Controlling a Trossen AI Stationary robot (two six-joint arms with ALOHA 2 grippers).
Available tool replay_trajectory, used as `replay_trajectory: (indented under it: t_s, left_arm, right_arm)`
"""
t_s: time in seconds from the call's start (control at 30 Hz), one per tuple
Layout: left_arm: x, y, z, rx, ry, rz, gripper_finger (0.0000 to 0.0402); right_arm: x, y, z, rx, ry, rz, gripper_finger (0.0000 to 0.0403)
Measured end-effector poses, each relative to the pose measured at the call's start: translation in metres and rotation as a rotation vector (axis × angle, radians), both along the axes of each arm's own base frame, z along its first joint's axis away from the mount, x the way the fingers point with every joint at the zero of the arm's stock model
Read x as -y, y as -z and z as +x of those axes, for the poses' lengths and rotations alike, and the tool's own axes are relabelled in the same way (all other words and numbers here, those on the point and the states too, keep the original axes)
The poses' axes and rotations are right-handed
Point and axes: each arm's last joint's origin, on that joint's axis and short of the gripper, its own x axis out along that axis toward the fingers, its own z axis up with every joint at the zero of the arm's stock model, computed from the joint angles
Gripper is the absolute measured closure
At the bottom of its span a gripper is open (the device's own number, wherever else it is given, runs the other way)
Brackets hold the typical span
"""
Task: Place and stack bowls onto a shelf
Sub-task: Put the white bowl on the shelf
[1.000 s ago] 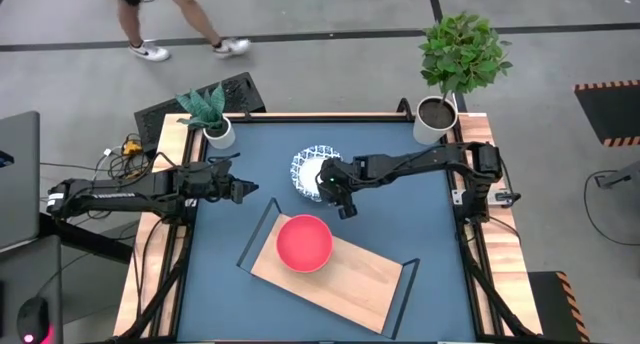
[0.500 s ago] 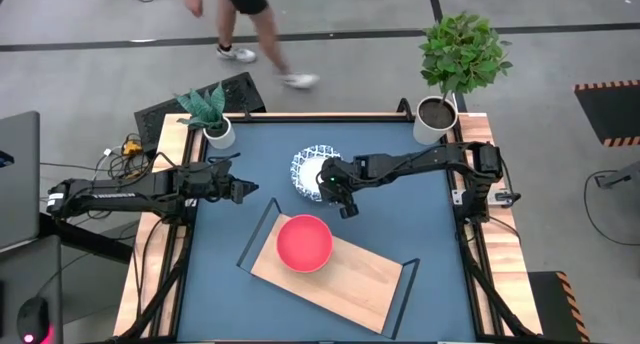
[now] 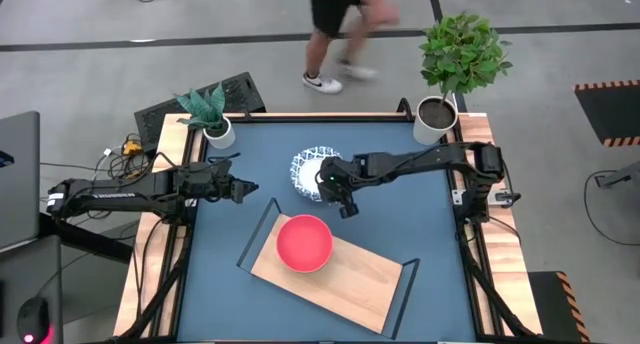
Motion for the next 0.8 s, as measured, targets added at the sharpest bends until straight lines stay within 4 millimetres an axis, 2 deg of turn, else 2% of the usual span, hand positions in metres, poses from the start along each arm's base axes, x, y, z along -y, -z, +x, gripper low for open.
replay_trajectory:
  t_s: [0.33, 0.47, 0.6, 0.8]
  left_arm:
    - [0.000, 0.000, 0.000, 0.006, -0.007, -0.015, 0.0255]
    - [0.000, 0.000, 0.000, 0.006, -0.006, -0.012, 0.0255]
    - [0.000, 0.000, 0.000, 0.004, -0.008, -0.007, 0.0255]
    - [0.000, 0.000, 0.000, 0.002, -0.007, 0.001, 0.0255]
  right_arm:
    - [0.004, -0.026, 0.005, 0.036, 0.000, -0.013, 0.0342]
    - [0.001, -0.040, 0.008, 0.059, 0.024, -0.068, 0.0351]
    - [-0.005, -0.065, 0.007, 0.092, 0.027, -0.128, 0.0372]
    - [-0.021, -0.111, -0.013, 0.159, 0.060, -0.185, 0.0382]
